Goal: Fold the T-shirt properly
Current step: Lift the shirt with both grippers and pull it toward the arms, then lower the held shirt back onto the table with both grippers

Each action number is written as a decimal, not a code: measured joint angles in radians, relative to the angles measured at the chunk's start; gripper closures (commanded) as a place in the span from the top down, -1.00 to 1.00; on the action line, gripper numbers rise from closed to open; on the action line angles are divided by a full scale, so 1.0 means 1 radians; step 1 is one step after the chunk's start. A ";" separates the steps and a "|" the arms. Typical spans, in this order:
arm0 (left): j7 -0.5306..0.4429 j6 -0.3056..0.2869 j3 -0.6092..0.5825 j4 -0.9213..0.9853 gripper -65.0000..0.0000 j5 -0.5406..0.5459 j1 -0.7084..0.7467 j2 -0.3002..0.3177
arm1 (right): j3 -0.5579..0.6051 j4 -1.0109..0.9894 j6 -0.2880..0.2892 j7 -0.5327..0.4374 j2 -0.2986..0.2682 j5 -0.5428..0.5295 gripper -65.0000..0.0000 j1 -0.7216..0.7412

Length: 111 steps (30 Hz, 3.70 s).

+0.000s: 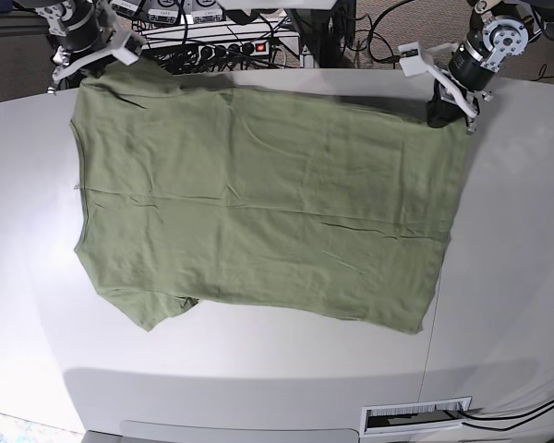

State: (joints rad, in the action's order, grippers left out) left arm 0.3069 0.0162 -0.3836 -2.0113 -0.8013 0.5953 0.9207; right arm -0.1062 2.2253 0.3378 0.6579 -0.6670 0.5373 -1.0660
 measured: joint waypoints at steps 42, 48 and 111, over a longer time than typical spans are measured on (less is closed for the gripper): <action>-0.266 0.069 -0.220 0.460 -1.00 0.264 -0.604 -0.285 | -0.185 -0.325 0.003 -0.138 0.011 -0.234 -1.00 0.382; -0.274 0.069 -0.231 0.492 -1.00 0.245 -0.635 -0.322 | -0.185 -0.394 0.003 -0.151 0.014 -0.253 -1.00 0.447; -0.038 -0.575 -0.232 0.337 -1.00 0.410 -0.804 -0.137 | -0.148 -0.380 0.067 -0.139 -0.011 -0.328 -1.00 0.579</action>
State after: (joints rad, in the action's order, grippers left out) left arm 0.2687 -0.5587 -0.6159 -1.6741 -0.3908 -0.2085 0.7841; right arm -0.2539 1.8458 0.4046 0.5190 -0.6781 0.2089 -0.4866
